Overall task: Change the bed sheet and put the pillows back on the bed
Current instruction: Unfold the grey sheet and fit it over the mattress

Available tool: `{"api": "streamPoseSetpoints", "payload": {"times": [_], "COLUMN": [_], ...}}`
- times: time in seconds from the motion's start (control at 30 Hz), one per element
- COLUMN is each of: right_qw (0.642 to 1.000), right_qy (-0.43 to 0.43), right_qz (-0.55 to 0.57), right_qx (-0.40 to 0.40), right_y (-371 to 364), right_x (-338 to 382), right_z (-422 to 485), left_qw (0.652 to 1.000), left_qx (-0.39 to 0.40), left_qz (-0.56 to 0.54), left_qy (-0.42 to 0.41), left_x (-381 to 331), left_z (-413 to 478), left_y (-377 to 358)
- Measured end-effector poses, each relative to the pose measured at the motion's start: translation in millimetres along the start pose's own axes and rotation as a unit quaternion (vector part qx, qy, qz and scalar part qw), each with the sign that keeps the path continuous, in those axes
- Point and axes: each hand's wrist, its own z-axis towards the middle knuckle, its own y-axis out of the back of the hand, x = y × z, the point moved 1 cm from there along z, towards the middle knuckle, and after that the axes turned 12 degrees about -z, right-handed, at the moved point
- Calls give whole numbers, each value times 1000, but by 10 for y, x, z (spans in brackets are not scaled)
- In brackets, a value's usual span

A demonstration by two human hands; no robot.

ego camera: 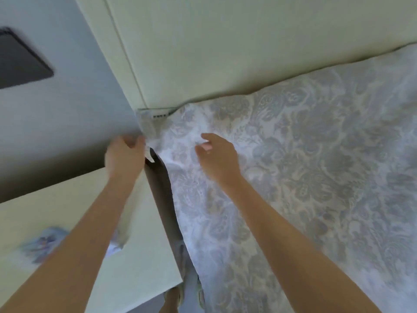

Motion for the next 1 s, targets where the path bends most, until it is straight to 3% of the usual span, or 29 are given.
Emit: {"api": "streamPoseSetpoints", "payload": {"times": [0.1,0.17,0.27,0.33,0.4,0.5,0.67,0.8,0.87,1.0], "right_qw": [984,963,929,911,917,925,959,957,943,929], "right_qy": [-107,-180,-215,-178,-127,-52,18,84,101,87], "right_qz": [-140,-200,-283,-359,-373,-376,-284,-278,-317,-347], "right_qx": [-40,35,101,93,60,4,14,-20,-8,97], "right_y": [-120,-284,-600,-744,-816,-840,-620,-589,-682,-1056], "right_x": [-771,-1243,-1696,-1804,-1816,-1777,-1536,-1026,-887,-987], "right_z": [-245,-449,-734,-820,-829,-845,-994,-1083,-1086,-1214], "left_qw": [980,963,960,971,981,982,989,995,998,993], "left_qx": [158,221,259,226,181,177,132,50,14,-5], "left_qz": [115,152,94,46,42,64,40,37,43,111], "left_qy": [-29,-17,47,57,47,-5,-58,-74,-46,30], "left_x": [252,450,664,727,752,768,775,849,953,1358], "left_z": [-434,-603,-728,-717,-658,-596,-499,-441,-387,-398], "left_y": [-443,-715,-1011,-1097,-1104,-1056,-663,-146,1,80]}}
